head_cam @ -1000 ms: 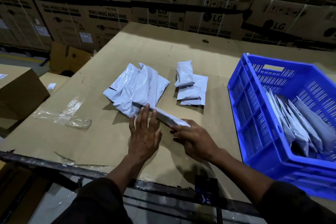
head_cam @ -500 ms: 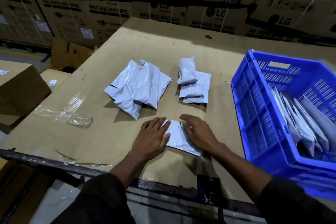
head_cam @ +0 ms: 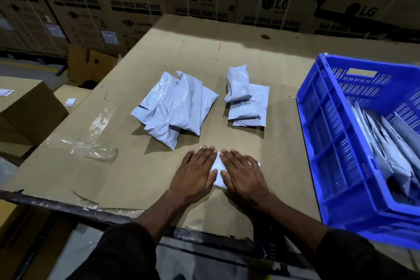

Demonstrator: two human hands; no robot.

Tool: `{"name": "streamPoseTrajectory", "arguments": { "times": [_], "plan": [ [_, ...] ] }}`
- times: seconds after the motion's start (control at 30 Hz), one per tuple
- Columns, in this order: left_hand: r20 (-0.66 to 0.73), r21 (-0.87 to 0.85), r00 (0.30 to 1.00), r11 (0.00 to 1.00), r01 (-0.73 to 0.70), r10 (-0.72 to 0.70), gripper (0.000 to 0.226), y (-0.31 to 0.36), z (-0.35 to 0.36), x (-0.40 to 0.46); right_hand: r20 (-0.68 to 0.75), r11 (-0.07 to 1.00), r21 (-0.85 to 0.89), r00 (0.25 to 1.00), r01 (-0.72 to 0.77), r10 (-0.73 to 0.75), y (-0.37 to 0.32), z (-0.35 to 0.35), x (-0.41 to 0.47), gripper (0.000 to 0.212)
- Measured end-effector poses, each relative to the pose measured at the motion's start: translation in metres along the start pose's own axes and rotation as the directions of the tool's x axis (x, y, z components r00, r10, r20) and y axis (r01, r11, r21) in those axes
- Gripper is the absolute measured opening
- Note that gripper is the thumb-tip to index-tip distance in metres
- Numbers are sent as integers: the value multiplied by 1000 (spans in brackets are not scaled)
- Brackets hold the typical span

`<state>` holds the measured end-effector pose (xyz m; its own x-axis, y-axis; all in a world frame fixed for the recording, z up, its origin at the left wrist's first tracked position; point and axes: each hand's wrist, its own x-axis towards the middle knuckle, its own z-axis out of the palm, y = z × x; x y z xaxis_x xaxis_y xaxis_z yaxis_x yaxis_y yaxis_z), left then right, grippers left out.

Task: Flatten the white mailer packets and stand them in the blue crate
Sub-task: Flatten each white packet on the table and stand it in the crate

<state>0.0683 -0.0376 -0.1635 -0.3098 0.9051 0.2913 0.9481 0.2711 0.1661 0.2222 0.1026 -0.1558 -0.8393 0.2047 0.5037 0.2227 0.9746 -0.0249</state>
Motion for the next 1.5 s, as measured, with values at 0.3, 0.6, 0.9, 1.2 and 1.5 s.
{"name": "streamPoseTrajectory", "arguments": {
  "times": [0.3,0.6,0.9,1.2,1.5],
  "plan": [
    [90,-49,994,997,63,-59,61,2,-2,3,242,997,68,970,-47,29,5,-11,6,56],
    [104,-42,992,996,74,-70,62,0,-2,0,307,992,101,945,81,-108,14,-22,-12,65],
    [-205,-190,977,977,-101,61,64,2,-5,-6,248,946,312,969,-91,11,17,-38,0,51],
    [-313,-189,950,980,-69,7,44,7,-13,-6,272,884,165,842,436,-466,11,-57,-13,38],
    [-297,-223,955,973,-58,-11,46,8,-15,-5,413,852,61,763,521,-496,24,-71,9,13]
  ]
}}
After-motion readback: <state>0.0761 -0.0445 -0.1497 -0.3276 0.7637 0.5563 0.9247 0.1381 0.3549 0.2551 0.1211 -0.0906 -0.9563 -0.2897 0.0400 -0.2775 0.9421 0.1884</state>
